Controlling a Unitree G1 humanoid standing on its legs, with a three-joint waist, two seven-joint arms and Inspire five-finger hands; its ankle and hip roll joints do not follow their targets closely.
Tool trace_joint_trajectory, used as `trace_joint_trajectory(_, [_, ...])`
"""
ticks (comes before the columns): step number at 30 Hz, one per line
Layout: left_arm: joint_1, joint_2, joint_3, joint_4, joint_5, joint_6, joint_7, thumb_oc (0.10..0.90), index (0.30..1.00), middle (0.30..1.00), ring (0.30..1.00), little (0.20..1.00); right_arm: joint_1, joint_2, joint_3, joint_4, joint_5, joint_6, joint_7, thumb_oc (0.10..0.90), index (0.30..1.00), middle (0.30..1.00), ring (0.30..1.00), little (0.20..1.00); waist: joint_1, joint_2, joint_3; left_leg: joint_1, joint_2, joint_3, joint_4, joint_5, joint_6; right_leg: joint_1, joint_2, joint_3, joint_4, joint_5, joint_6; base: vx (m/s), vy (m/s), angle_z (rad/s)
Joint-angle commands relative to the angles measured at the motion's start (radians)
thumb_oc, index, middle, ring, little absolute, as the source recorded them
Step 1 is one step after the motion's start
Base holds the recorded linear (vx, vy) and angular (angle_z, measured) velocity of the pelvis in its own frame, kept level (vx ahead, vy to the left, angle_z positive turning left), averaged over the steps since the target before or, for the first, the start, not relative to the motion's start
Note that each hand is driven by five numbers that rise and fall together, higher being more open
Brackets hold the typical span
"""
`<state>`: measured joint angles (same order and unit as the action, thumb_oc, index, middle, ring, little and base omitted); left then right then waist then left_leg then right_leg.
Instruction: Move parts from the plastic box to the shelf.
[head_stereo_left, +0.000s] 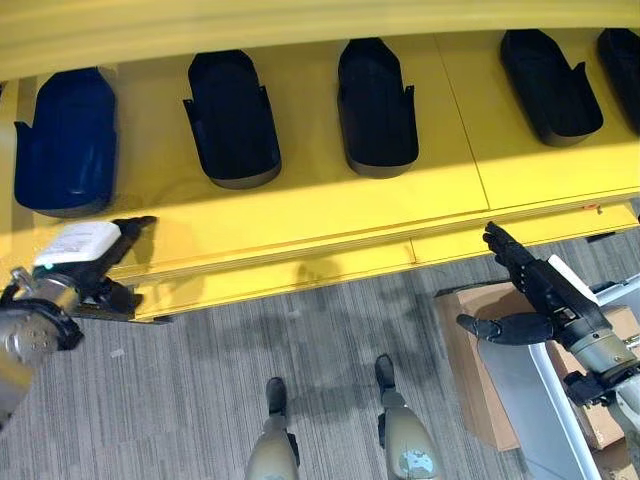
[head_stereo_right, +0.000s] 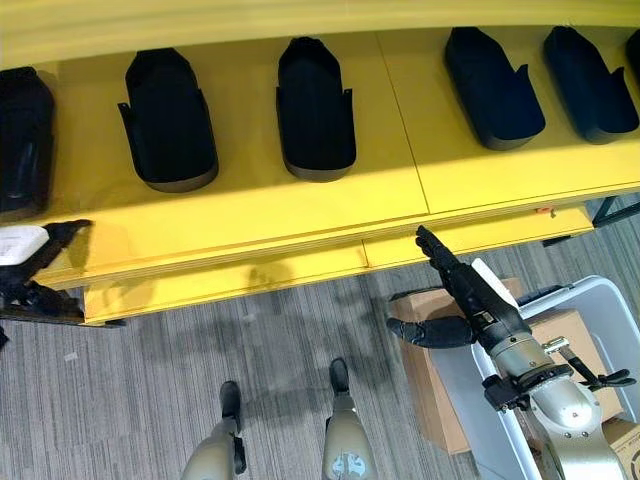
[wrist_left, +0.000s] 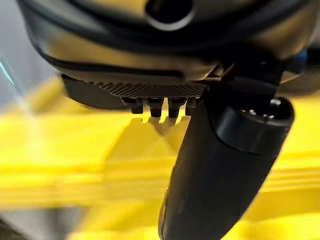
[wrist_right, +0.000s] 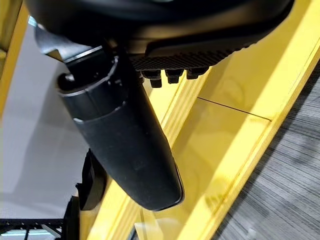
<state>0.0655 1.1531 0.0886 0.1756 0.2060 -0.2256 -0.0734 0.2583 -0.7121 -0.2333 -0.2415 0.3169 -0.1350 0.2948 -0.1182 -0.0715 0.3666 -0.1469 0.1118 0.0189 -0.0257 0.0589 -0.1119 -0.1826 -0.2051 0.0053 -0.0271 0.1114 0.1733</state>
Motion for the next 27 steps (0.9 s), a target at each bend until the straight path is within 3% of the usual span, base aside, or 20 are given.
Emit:
trace_joint_trajectory(1, [0.031, -0.038, 0.189, -0.023, -0.188, -0.032, 0.017, 0.900, 1.000, 1.000, 1.000, 1.000, -0.004, -0.015, -0.121, -0.105, 0.049, -0.080, -0.005, 0.900, 1.000, 1.000, 1.000, 1.000, -0.005, 0.009, -0.107, 0.092, 0.017, 0.023, 0.113, -0.213, 0.063, -0.054, -0.086, 0.020, 0.085, -0.013, 0.048, 0.03, -0.052, -0.02])
trace_joint_trajectory(2, [0.064, -0.147, 0.203, -0.074, -0.351, -0.047, -0.003, 0.900, 1.000, 1.000, 1.000, 1.000, 0.007, 0.007, -0.127, -0.095, 0.050, -0.078, -0.004, 0.900, 1.000, 1.000, 1.000, 1.000, -0.002, 0.015, -0.121, 0.117, 0.025, 0.017, 0.090, -0.207, 0.059, -0.033, -0.083, 0.008, 0.084, -0.023, 0.043, 0.05, -0.060, -0.02])
trace_joint_trajectory(4, [0.114, -0.300, 0.215, -0.172, -0.531, -0.058, -0.034, 0.900, 1.000, 1.000, 1.000, 1.000, 0.020, 0.045, -0.134, -0.087, 0.059, -0.077, -0.005, 0.900, 1.000, 1.000, 1.000, 1.000, 0.002, 0.019, -0.148, 0.144, 0.032, 0.008, 0.052, -0.191, 0.053, -0.010, -0.079, -0.006, 0.076, -0.031, 0.037, 0.05, -0.074, 0.03])
trace_joint_trajectory(5, [0.117, -0.301, 0.217, -0.176, -0.532, -0.056, -0.034, 0.900, 1.000, 1.000, 1.000, 1.000, 0.021, 0.044, -0.134, -0.088, 0.060, -0.077, -0.005, 0.900, 1.000, 1.000, 1.000, 1.000, 0.000, 0.019, -0.149, 0.143, 0.031, 0.008, 0.049, -0.186, 0.053, -0.012, -0.080, -0.005, 0.074, -0.027, 0.037, 0.02, -0.060, 0.10])
trace_joint_trajectory(7, [0.156, -0.476, 0.167, -0.217, -0.709, -0.042, -0.092, 0.900, 1.000, 1.000, 1.000, 1.000, 0.034, 0.077, -0.120, -0.054, 0.059, -0.074, -0.010, 0.900, 1.000, 1.000, 1.000, 1.000, -0.001, 0.024, -0.184, 0.171, 0.041, 0.001, 0.003, -0.163, 0.048, 0.013, -0.071, -0.020, 0.062, -0.033, 0.029, 0.01, -0.090, 0.20])
trace_joint_trajectory(8, [0.168, -0.537, 0.146, -0.228, -0.760, -0.030, -0.094, 0.900, 1.000, 1.000, 1.000, 1.000, 0.038, 0.089, -0.110, -0.057, 0.047, -0.074, -0.005, 0.900, 1.000, 1.000, 1.000, 1.000, -0.001, 0.027, -0.199, 0.181, 0.042, -0.001, -0.016, -0.151, 0.046, 0.024, -0.067, -0.027, 0.055, -0.037, 0.026, 0.01, -0.078, 0.16])
trace_joint_trajectory(9, [0.168, -0.537, 0.146, -0.228, -0.760, -0.030, -0.094, 0.900, 1.000, 1.000, 1.000, 1.000, 0.038, 0.089, -0.110, -0.057, 0.047, -0.074, -0.006, 0.900, 1.000, 1.000, 1.000, 1.000, -0.001, 0.027, -0.199, 0.182, 0.042, -0.001, -0.017, -0.151, 0.046, 0.024, -0.067, -0.027, 0.055, -0.037, 0.026, 0.00, -0.063, 0.08])
trace_joint_trajectory(11, [0.221, -0.689, 0.082, -0.245, -0.861, -0.001, -0.100, 0.900, 1.000, 1.000, 1.000, 1.000, 0.051, 0.136, -0.069, -0.027, 0.053, -0.071, -0.015, 0.900, 1.000, 1.000, 1.000, 1.000, -0.002, 0.035, -0.229, 0.195, 0.049, -0.002, -0.050, -0.126, 0.044, 0.042, -0.055, -0.040, 0.047, -0.044, 0.016, -0.04, -0.087, 0.05])
trace_joint_trajectory(13, [0.238, -0.728, 0.050, -0.257, -0.897, 0.013, -0.103, 0.900, 1.000, 1.000, 1.000, 1.000, 0.056, 0.156, -0.049, -0.028, 0.055, -0.070, -0.018, 0.900, 1.000, 1.000, 1.000, 1.000, -0.004, 0.041, -0.240, 0.197, 0.053, -0.003, -0.060, -0.117, 0.042, 0.047, -0.049, -0.045, 0.043, -0.046, 0.013, -0.05, -0.080, 0.08])
trace_joint_trajectory(14, [0.257, -0.743, 0.050, -0.294, -0.849, 0.008, -0.100, 0.900, 1.000, 1.000, 1.000, 1.000, 0.061, 0.179, -0.033, -0.026, 0.060, -0.068, -0.022, 0.900, 1.000, 1.000, 1.000, 1.000, -0.004, 0.045, -0.250, 0.193, 0.055, -0.009, -0.062, -0.111, 0.041, 0.055, -0.044, -0.052, 0.038, -0.048, 0.010, -0.12, -0.131, 0.08])
trace_joint_trajectory(16, [0.265, -0.802, -0.009, -0.290, -0.912, 0.019, -0.102, 0.900, 1.000, 1.000, 1.000, 1.000, 0.062, 0.217, 0.022, -0.025, 0.064, -0.075, -0.039, 0.900, 1.000, 1.000, 1.000, 1.000, -0.006, 0.054, -0.274, 0.179, 0.062, -0.014, -0.062, -0.096, 0.037, 0.063, -0.034, -0.059, 0.031, -0.052, 0.004, -0.12, -0.116, 0.04])
trace_joint_trajectory(27, [0.220, -0.849, -0.126, -0.251, -0.784, -0.008, -0.020, 0.900, 1.000, 1.000, 1.000, 1.000, 0.030, 0.303, 0.176, 0.046, 0.094, -0.082, -0.112, 0.900, 1.000, 1.000, 1.000, 1.000, -0.017, 0.067, -0.340, 0.184, 0.080, -0.016, -0.062, -0.077, 0.029, 0.085, -0.005, -0.045, 0.027, -0.061, -0.006, -0.06, -0.043, -0.01])
